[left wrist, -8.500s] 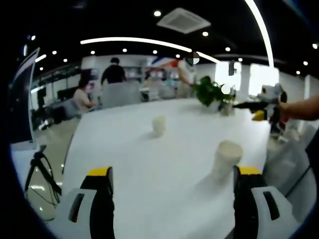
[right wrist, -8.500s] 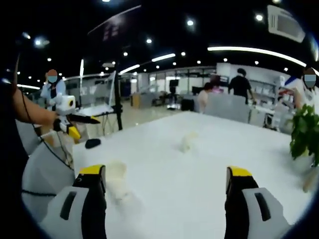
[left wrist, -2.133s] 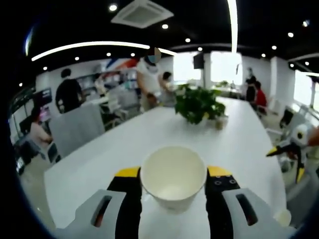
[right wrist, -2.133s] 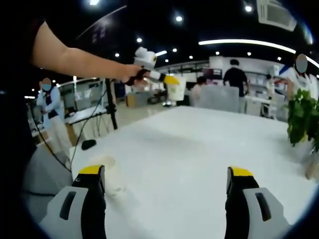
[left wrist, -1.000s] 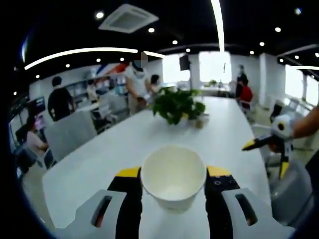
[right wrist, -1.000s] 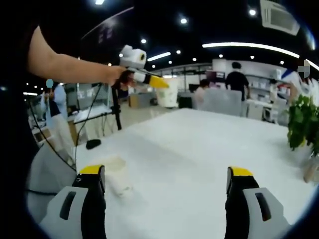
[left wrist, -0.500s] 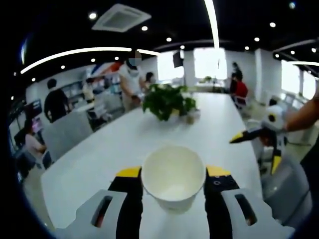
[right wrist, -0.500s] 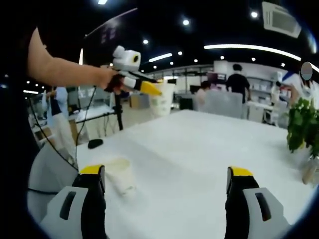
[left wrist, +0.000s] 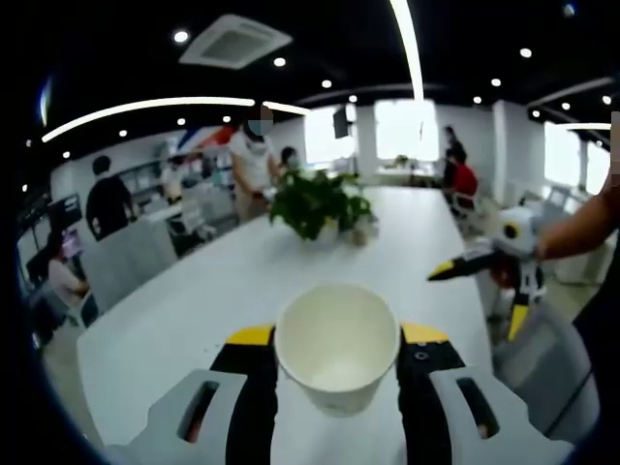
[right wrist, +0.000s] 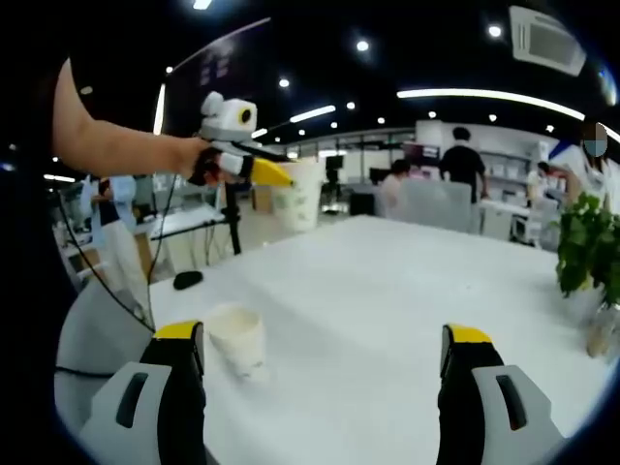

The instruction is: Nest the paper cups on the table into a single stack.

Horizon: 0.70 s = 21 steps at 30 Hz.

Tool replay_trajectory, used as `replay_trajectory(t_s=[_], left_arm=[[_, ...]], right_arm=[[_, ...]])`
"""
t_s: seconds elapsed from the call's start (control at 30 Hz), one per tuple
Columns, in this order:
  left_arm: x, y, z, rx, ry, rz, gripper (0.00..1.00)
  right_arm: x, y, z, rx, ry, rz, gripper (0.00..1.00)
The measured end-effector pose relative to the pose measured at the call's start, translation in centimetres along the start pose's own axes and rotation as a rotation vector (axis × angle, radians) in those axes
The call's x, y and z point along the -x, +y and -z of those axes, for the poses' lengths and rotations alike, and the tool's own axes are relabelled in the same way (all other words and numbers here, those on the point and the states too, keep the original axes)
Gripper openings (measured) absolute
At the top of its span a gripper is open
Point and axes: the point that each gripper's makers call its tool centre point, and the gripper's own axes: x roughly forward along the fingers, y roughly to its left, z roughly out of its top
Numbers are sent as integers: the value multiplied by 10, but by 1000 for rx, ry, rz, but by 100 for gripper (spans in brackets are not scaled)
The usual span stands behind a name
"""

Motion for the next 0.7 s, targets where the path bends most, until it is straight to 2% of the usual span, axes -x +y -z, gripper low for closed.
replay_trajectory(t_s=[0.3, 0.7], left_arm=[[10, -25, -4, -5, -20, -2, 46], [22, -53, -1, -4, -22, 13, 46]], right_arm=[[4, 3, 1, 2, -4, 1, 100], [7, 7, 3, -5, -3, 2, 100]])
